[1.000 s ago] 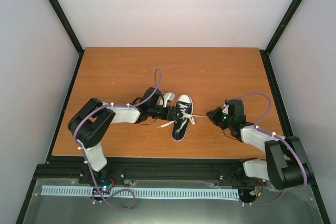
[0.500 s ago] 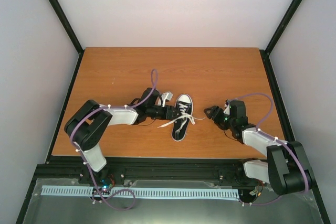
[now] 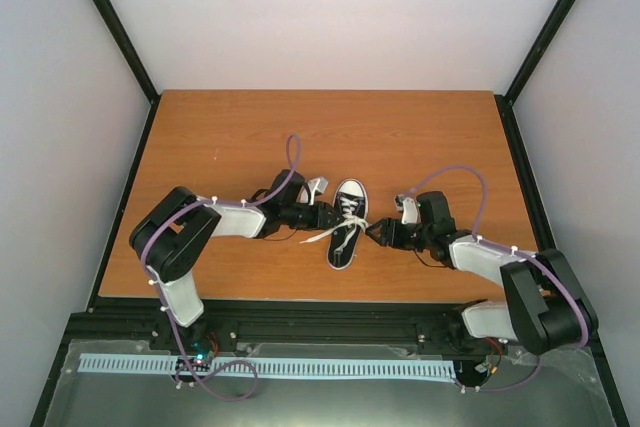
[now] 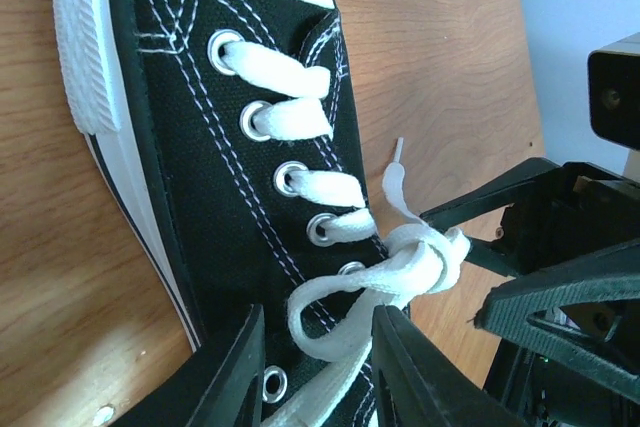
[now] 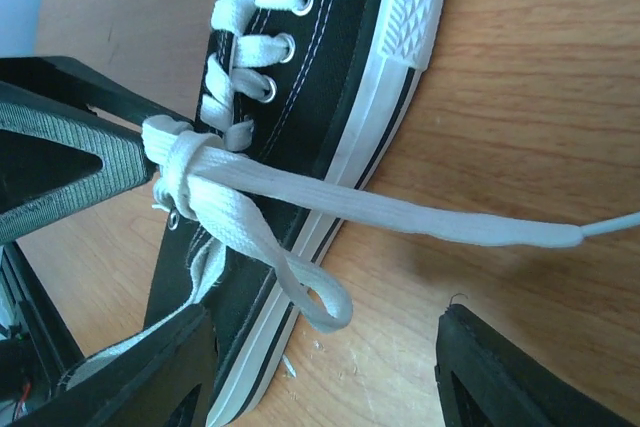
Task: Tie the shoes
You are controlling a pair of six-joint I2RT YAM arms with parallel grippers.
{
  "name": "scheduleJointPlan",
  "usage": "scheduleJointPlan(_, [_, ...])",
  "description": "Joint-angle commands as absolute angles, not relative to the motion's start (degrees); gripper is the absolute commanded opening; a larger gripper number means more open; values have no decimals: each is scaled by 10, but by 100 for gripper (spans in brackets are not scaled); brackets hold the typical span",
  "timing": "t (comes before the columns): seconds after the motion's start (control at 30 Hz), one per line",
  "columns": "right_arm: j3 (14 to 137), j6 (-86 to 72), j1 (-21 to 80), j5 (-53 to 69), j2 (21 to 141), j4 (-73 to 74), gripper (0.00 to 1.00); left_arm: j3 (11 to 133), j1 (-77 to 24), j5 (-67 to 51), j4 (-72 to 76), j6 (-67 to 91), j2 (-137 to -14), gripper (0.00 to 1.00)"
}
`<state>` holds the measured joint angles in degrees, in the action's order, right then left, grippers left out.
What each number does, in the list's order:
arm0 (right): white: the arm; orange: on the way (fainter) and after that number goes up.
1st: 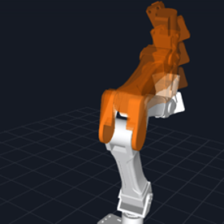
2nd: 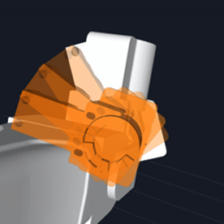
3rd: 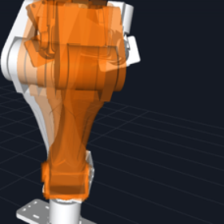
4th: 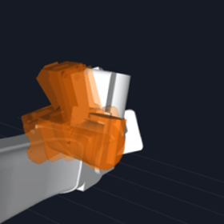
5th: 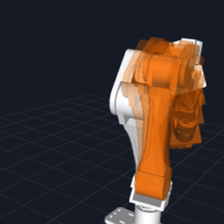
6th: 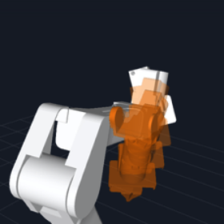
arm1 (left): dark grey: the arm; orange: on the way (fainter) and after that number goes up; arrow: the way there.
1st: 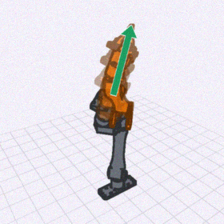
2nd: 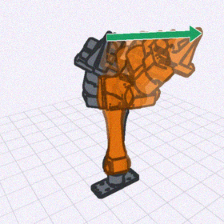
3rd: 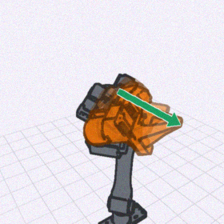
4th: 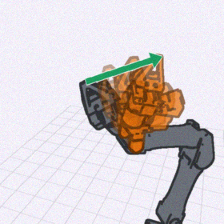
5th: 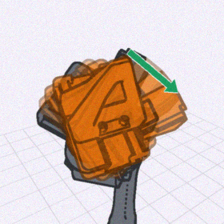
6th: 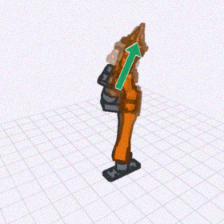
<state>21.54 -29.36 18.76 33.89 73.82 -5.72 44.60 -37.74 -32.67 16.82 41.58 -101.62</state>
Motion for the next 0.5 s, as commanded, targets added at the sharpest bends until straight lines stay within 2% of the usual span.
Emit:
scheduleJointPlan(0.0, [237, -243, 203, 358, 770, -62, 60, 461, -380, -332, 179, 423, -1032, 32])
scheduleJointPlan(0.2, [253, -229, 215, 352, 819, -78, 58, 468, -380, -332, 178, 426, -1042, 31])
scheduleJointPlan(0.37, [270, -221, 219, 356, 843, -86, 52, 478, -380, -331, 182, 432, -1051, 27])
scheduleJointPlan(0.47, [276, -215, 220, 362, 852, -90, 45, 482, -380, -328, 183, 434, -1052, 23])
